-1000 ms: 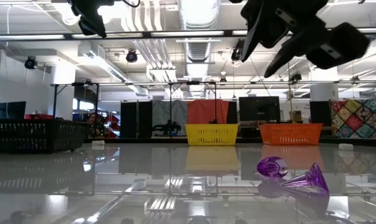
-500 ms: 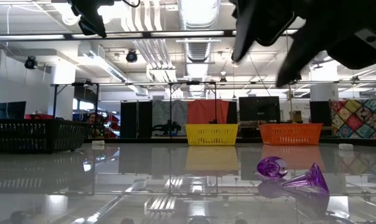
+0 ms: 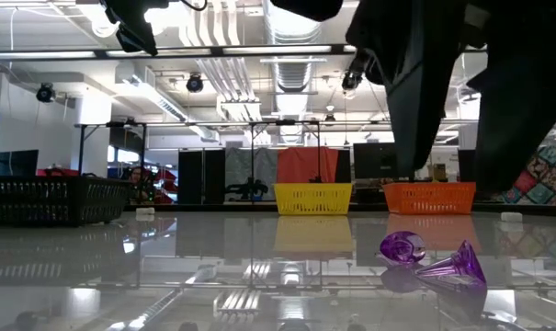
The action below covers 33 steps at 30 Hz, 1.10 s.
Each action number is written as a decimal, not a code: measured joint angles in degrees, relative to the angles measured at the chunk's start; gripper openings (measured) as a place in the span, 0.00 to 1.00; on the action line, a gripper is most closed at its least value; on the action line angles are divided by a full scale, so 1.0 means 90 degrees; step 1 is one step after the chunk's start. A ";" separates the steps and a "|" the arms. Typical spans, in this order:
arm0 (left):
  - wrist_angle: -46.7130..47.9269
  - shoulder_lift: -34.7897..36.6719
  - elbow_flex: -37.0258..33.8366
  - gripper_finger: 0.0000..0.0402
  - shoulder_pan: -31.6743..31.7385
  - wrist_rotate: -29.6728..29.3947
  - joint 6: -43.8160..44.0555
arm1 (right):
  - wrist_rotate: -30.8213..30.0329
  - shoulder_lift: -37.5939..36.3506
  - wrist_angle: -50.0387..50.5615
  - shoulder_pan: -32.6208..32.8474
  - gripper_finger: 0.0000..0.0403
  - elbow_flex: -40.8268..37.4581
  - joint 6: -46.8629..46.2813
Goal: Sort Halloween decoration
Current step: Put the purple witch hat toy into the black bin
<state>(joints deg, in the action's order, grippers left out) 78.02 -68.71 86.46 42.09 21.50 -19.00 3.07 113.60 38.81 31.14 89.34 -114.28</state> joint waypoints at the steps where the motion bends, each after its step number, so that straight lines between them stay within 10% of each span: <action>1: 0.0000 -0.0002 0.0000 0.22 0.0000 0.0000 0.0000 | 0.0002 0.0021 -0.0008 0.0000 0.35 -0.0005 -0.0028; 33: -0.0002 -0.0001 0.0000 0.22 0.0001 0.0002 0.0000 | 0.0012 0.0511 -0.0022 -0.0002 0.16 -0.0041 -0.0013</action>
<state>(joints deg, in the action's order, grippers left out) 78.00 -68.72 86.46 42.10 21.52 -19.00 3.18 118.19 38.61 31.11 88.97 -114.40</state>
